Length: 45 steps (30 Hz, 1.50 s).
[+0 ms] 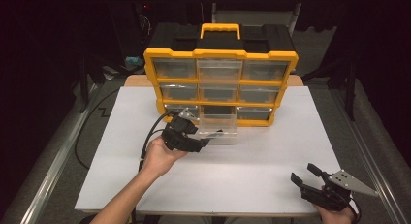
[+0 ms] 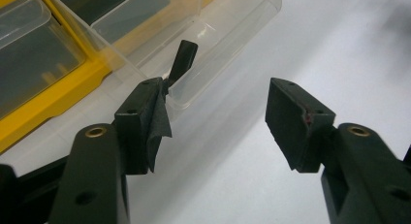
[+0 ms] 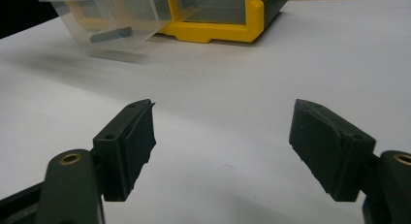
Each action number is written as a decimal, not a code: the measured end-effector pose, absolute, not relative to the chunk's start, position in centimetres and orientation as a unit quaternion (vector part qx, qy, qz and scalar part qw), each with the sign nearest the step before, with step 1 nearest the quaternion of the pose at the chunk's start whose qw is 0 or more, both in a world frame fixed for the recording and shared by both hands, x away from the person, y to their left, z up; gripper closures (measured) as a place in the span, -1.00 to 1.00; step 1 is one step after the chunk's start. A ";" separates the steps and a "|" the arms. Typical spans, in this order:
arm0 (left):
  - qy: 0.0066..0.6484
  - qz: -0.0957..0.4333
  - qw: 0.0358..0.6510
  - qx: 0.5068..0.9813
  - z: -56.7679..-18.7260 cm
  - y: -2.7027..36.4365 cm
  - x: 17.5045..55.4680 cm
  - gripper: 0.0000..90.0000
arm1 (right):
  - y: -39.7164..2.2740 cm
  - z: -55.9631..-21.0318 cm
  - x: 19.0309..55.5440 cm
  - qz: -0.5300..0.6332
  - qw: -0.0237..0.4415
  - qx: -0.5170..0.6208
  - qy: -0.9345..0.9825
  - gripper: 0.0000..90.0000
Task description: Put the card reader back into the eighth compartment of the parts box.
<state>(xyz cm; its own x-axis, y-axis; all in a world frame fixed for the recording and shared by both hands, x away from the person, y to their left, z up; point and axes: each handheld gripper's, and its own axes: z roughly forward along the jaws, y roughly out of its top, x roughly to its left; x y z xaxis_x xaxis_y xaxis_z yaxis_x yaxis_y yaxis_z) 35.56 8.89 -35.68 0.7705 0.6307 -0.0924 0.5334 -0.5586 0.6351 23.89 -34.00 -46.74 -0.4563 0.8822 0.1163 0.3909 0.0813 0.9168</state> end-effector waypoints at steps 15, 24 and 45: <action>0.335 0.081 0.338 0.876 -36.3 10.1 34.4 -0.12 | -34.0 -46.7 23.9 0.498 0.246 0.459 0.694 -0.45; 0.339 0.085 0.340 0.873 -36.7 10.8 33.9 -0.13 | -34.0 -46.7 23.9 0.497 0.246 0.459 0.694 -0.45; 0.365 0.101 0.362 0.852 -37.8 13.9 32.7 -0.17 | -34.0 -46.8 23.9 0.497 0.246 0.459 0.694 -0.45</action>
<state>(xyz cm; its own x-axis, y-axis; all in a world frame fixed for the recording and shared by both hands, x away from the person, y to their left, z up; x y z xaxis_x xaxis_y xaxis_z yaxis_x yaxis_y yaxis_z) 32.74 13.93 -37.77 0.7132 0.6950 -0.0917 0.5481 -0.4713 0.6909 23.92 -33.96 -46.77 -0.4573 0.8820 0.1139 0.3925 0.0853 0.9158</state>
